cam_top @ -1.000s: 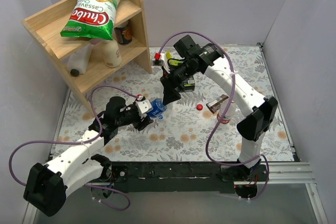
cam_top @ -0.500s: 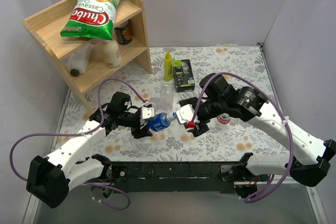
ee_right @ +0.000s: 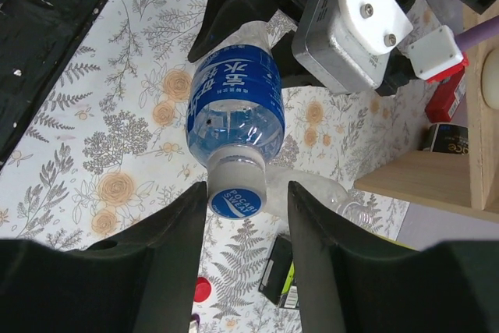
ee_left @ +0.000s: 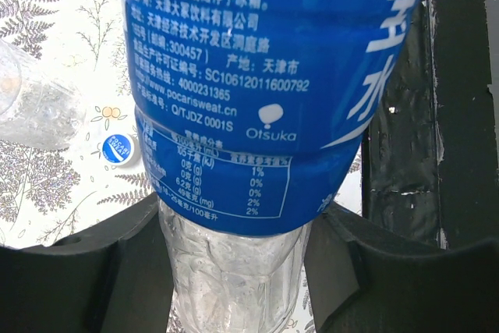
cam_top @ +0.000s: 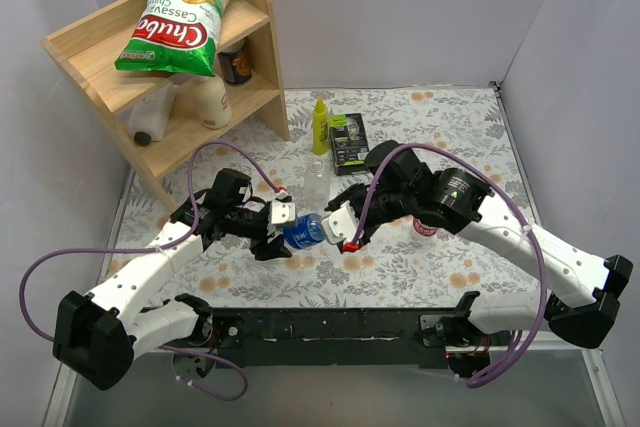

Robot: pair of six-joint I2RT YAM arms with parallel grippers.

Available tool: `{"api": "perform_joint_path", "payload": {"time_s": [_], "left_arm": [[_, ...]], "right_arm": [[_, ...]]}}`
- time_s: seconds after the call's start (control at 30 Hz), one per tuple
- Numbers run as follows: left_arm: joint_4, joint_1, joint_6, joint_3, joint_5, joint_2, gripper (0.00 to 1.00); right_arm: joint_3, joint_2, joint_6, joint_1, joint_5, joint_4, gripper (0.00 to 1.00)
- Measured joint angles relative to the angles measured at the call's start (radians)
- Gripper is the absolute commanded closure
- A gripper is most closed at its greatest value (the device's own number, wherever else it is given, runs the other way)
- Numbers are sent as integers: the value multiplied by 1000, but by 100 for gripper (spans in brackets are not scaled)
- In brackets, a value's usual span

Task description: Screw on the bottle caps

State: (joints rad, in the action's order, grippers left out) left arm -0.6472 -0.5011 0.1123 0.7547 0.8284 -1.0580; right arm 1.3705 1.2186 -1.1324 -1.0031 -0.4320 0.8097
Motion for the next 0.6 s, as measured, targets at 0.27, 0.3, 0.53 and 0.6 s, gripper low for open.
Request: {"api": "perform_joint_path", "payload": {"time_s": [0.27, 0.3, 0.53, 0.6], "left_arm": [[0, 0, 3, 0, 0, 0, 100], [0, 0, 3, 0, 0, 0, 100], [5, 0, 3, 0, -5, -1, 100], [19, -1, -15, -2, -22, 0, 100]], "right_arm": [[-15, 17, -43, -2, 6, 12, 52], [-18, 17, -48, -2, 8, 12, 54], [-20, 19, -46, -2, 21, 20, 94], [-10, 30, -20, 0, 28, 24, 99]]}}
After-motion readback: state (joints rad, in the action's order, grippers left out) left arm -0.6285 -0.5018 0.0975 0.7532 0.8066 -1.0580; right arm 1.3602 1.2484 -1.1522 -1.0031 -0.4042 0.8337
